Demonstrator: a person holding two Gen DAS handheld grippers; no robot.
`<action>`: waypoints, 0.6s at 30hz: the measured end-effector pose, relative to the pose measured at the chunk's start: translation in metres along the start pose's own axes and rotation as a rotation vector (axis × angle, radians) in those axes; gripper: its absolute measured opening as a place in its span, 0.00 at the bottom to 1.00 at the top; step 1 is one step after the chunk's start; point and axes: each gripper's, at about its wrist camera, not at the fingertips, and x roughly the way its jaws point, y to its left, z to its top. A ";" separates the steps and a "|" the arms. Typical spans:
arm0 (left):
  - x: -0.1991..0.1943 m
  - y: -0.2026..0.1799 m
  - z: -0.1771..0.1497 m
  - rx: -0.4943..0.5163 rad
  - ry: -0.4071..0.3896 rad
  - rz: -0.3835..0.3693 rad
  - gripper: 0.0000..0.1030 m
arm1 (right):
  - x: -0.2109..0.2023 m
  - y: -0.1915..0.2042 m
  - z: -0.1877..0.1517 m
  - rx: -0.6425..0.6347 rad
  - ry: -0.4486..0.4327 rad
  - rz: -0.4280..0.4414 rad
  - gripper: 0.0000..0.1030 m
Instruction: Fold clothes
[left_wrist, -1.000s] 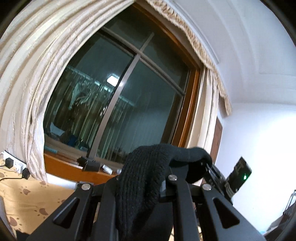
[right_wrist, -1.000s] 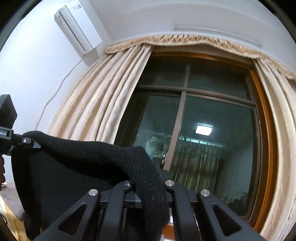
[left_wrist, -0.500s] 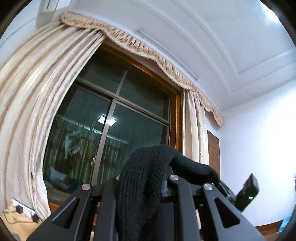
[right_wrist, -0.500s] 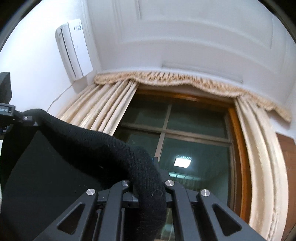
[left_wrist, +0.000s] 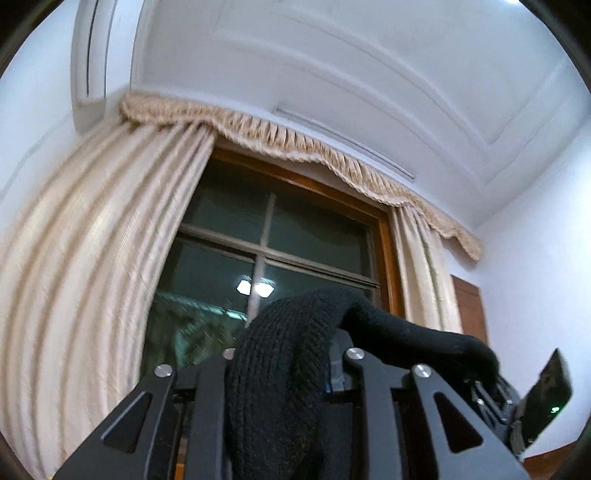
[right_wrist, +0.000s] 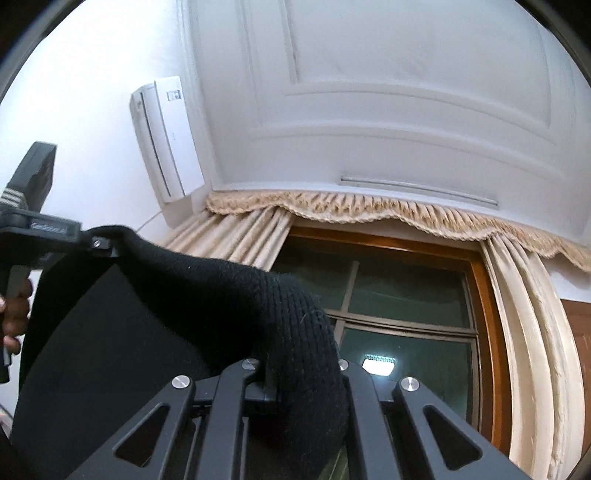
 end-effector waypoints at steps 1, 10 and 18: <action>-0.003 -0.004 -0.001 0.020 -0.007 -0.002 0.32 | -0.002 0.000 0.001 -0.001 -0.004 0.003 0.06; -0.003 -0.020 -0.015 0.032 0.096 -0.105 0.33 | -0.021 -0.017 -0.018 0.049 0.025 -0.047 0.06; 0.026 -0.007 -0.051 0.083 0.185 -0.029 0.33 | -0.026 -0.015 -0.030 0.020 0.029 -0.079 0.06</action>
